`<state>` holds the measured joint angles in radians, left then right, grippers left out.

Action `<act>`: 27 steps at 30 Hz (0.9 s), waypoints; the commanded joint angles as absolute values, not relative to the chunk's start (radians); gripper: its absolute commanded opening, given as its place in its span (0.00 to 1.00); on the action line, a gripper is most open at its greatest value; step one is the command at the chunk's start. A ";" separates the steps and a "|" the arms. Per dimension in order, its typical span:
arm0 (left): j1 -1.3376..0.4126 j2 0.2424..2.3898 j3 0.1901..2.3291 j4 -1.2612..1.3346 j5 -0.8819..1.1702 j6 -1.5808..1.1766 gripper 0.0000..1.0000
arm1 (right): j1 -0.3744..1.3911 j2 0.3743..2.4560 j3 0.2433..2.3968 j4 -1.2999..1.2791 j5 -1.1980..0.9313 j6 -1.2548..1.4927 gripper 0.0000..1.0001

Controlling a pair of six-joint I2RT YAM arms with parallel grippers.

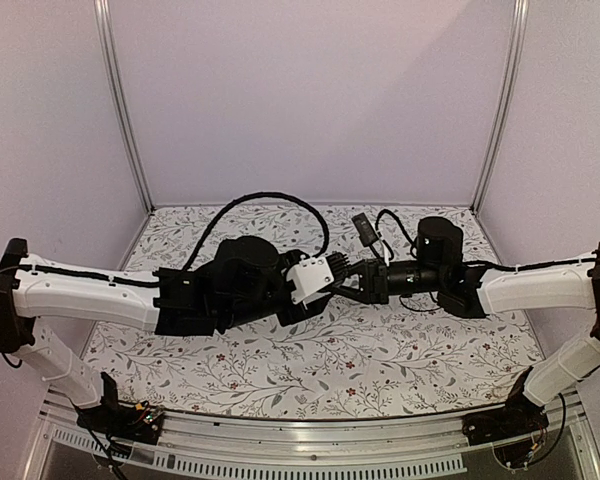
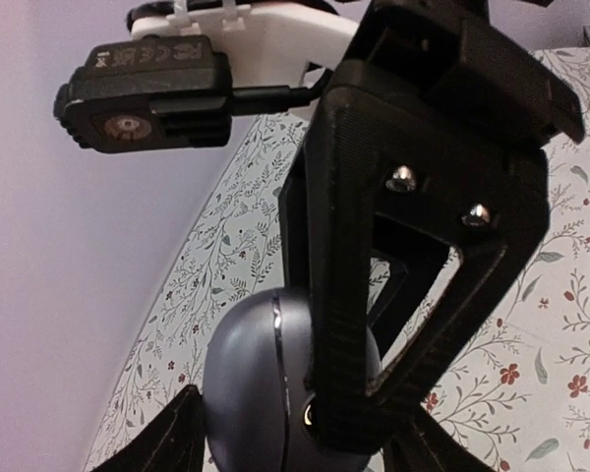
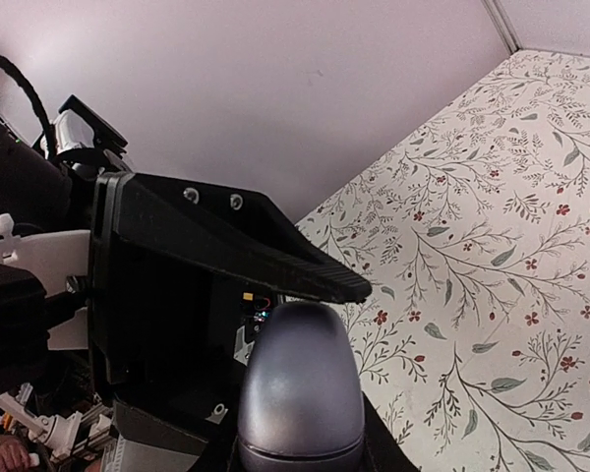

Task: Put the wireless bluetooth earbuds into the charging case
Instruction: Pass from the right arm to the left

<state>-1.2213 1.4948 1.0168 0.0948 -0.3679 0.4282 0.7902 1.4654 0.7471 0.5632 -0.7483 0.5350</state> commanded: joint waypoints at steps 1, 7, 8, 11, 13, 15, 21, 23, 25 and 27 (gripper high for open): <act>-1.230 1.529 1.059 0.106 -0.383 0.450 0.58 | 0.800 1.468 0.765 0.597 -0.767 0.548 0.02; -1.230 1.536 1.065 0.102 -0.371 0.458 0.45 | 0.805 1.477 0.762 0.596 -0.765 0.552 0.02; -1.231 1.536 1.065 0.101 -0.370 0.457 0.43 | 0.806 1.478 0.763 0.597 -0.766 0.553 0.03; -1.229 1.531 1.063 0.099 -0.365 0.448 0.34 | 0.805 1.483 0.767 0.595 -0.771 0.552 0.07; -1.222 1.526 1.061 0.086 -0.354 0.429 0.29 | 0.805 1.483 0.769 0.594 -0.770 0.551 0.13; -1.213 1.520 1.054 0.077 -0.337 0.402 0.23 | 0.802 1.481 0.773 0.583 -0.767 0.549 0.26; -1.147 1.469 1.000 0.065 -0.251 0.265 0.17 | 0.724 1.430 0.767 0.555 -0.768 0.519 0.50; -1.108 1.443 0.968 0.077 -0.201 0.198 0.17 | 0.691 1.386 0.769 0.520 -0.740 0.496 0.57; -1.057 1.415 0.927 0.102 -0.144 0.132 0.17 | 0.661 1.348 0.781 0.452 -0.685 0.452 0.66; -0.997 1.390 0.894 0.122 -0.107 0.053 0.17 | 0.633 1.305 0.799 0.367 -0.614 0.399 0.74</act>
<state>-1.0901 1.4494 0.9478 0.0753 -0.2142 0.2256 0.6807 1.3968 0.7502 0.4961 -0.7303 0.5007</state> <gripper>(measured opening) 0.487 0.684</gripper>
